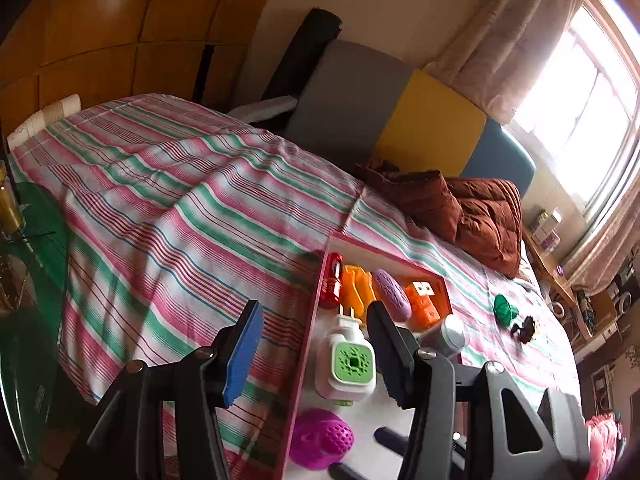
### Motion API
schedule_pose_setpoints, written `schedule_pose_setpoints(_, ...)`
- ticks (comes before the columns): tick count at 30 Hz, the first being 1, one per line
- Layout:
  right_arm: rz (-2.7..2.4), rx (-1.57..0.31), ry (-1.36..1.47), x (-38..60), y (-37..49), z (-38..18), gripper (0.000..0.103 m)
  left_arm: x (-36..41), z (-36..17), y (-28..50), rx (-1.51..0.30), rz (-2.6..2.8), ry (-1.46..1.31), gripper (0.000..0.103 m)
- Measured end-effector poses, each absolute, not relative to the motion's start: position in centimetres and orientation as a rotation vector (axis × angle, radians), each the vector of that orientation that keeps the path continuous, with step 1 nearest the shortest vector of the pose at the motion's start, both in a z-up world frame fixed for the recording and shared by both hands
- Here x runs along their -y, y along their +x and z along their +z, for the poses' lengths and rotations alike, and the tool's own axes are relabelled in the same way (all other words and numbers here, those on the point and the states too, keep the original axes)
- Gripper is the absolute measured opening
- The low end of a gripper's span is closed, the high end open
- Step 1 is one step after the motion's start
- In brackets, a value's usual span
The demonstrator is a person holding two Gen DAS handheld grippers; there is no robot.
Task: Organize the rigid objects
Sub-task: 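Lower the magenta piece into the tray and open the right tool, then move the right tool to the brown spiky piece and grasp it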
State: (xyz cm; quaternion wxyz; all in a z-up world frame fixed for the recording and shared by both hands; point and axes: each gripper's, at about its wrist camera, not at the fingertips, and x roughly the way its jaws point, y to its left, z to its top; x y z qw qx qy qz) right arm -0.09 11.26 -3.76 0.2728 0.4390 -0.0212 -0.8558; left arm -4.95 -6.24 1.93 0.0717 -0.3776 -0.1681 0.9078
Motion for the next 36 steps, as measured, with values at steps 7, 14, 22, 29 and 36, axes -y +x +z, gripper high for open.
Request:
schedule_pose_setpoints(7,-2.405,0.113,1.146,-14.0,0.3,-2.5,0.051,4.1,1.8,-4.3,0.454,2.658,-1.122,0.054)
schedule_pose_setpoints(14,-2.589,0.195,1.171,-19.1,0.1,-1.8,0.051,2.0,1.8,-3.4,0.426,2.581,-1.091,0.054)
schedule_pose_setpoints(22,-2.743,0.347,1.264,-26.9,-0.6,-2.9,0.051,-1.7,2.1,-2.1,0.333,2.49,-1.065,0.054)
schedule_pose_setpoints(29,-2.864,0.448,1.345,-33.6,-0.7,-4.2,0.051,-7.3,2.6,-1.8,0.206,2.36,-1.094,0.054)
schedule_pose_setpoints(36,-3.073,0.404,1.394,-41.2,-3.3,-3.5,0.051,-12.6,2.7,-1.0,0.093,2.248,-1.105,0.054)
